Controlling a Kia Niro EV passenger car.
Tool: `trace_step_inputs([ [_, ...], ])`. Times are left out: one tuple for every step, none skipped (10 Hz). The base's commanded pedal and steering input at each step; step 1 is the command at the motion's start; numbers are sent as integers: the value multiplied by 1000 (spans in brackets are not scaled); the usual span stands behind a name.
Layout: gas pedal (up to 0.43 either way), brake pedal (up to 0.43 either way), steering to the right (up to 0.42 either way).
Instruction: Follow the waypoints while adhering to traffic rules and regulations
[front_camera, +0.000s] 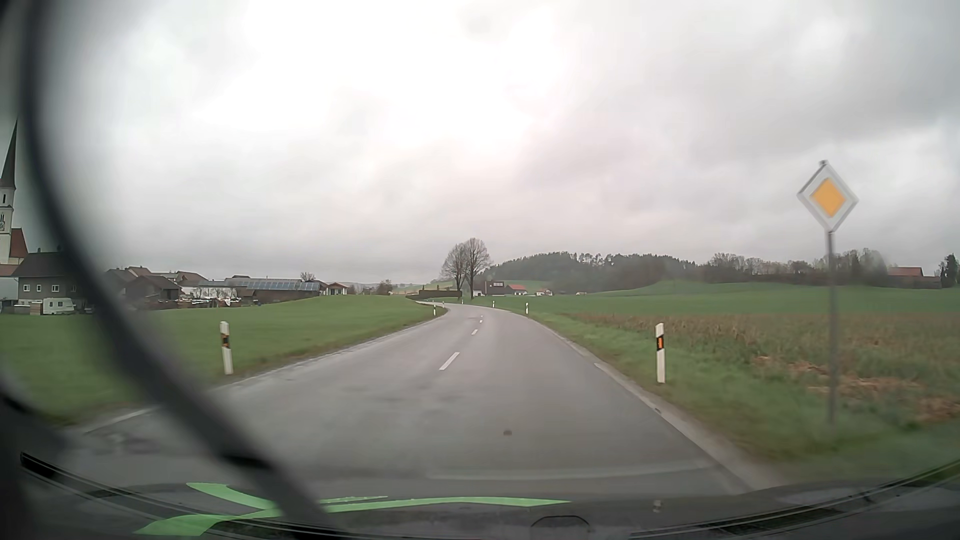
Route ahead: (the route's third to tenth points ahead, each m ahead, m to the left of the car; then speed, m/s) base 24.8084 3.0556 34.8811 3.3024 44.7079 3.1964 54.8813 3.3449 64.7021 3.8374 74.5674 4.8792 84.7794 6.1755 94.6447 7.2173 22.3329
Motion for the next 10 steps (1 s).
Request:
trace_step_inputs([
  [67, 0, -1],
  [87, 0, -3],
  [98, 0, -4],
  [98, 0, -5],
  [98, 0, -6],
  [87, 0, -6],
  [47, 0, -5],
  [47, 0, -6],
  [47, 0, -6],
  [47, 0, -6],
])
